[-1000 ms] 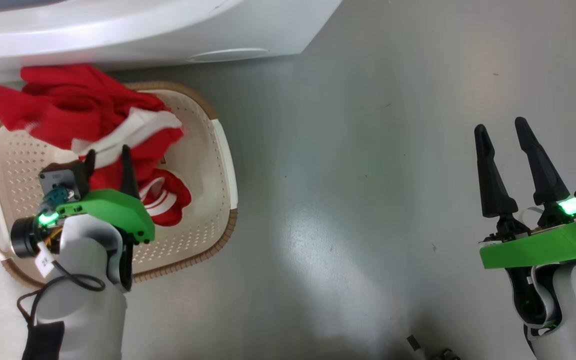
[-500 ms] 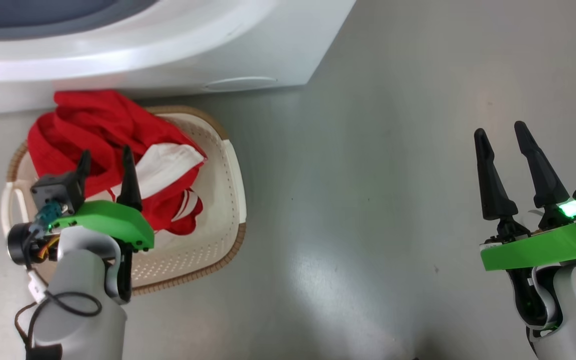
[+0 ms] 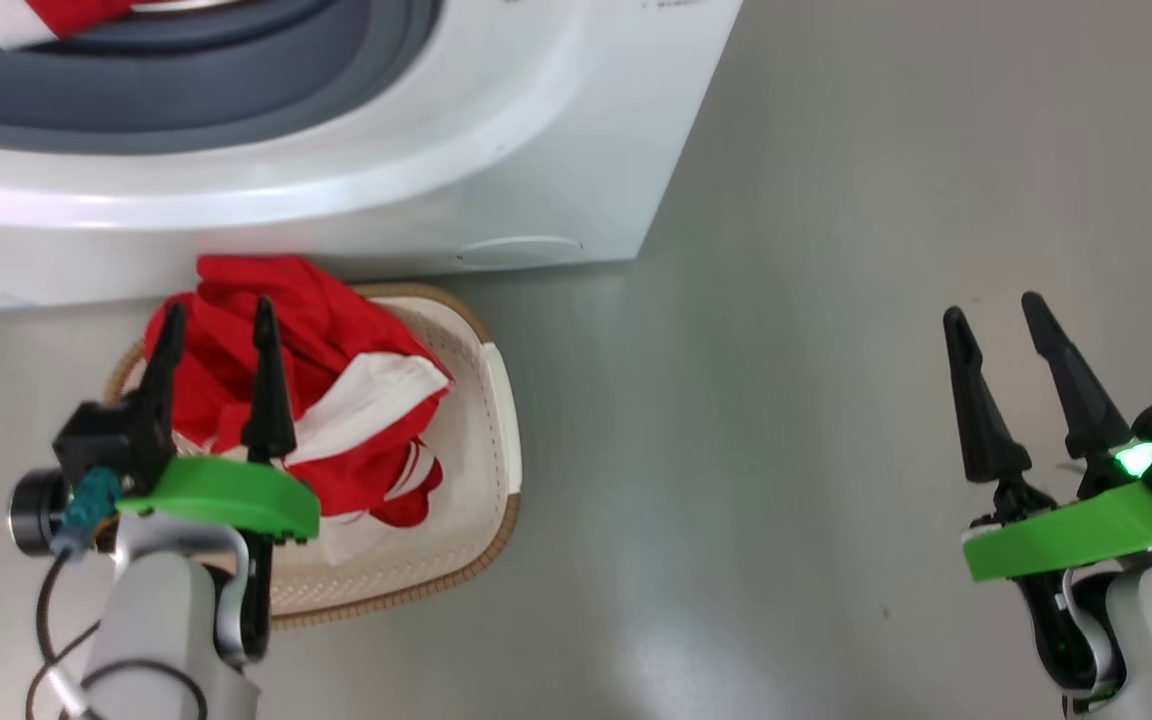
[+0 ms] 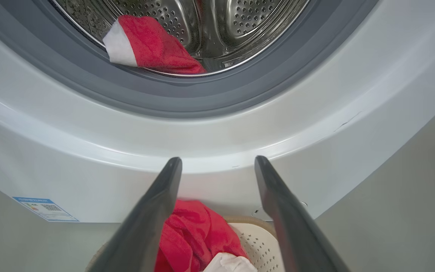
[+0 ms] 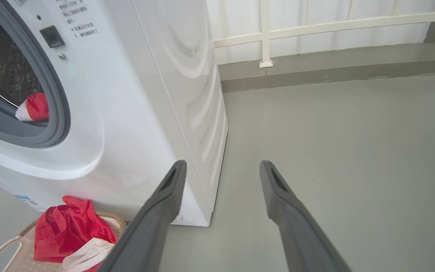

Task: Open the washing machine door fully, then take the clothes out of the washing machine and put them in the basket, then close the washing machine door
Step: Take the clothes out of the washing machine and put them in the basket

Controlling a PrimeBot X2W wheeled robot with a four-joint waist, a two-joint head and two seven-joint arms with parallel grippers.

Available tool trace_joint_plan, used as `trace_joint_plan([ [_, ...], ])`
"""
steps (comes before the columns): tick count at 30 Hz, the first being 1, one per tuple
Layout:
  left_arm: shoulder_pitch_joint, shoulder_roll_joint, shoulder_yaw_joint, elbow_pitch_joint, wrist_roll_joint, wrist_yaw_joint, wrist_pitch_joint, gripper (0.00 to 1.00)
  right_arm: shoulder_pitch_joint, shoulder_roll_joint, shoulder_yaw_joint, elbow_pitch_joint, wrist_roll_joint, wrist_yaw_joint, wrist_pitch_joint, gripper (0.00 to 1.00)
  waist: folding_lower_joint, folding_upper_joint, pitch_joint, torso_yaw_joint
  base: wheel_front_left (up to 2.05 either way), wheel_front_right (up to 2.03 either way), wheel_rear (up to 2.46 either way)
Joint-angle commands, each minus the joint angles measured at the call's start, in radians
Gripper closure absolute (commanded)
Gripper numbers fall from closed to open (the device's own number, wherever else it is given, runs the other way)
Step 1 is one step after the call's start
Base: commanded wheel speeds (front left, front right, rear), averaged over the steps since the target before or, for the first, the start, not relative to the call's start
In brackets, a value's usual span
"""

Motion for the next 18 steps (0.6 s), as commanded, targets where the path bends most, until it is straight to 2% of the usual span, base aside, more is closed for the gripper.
trace_joint_plan([
  [1,0.046,0.026,0.020,-0.043,-0.001,-0.009,-0.005,0.00,0.034,-0.013,0.020,-0.016,-0.002,0.006,-0.006,0.00,0.0000,0.0000,-0.053,0.017,0.00,0.00,0.00],
  [18,0.316,0.026,0.000,-0.303,0.020,0.005,-0.005,0.00,0.170,-0.024,0.020,0.012,-0.007,0.006,-0.006,0.00,0.0000,0.0000,-0.260,0.039,0.00,0.00,0.00],
])
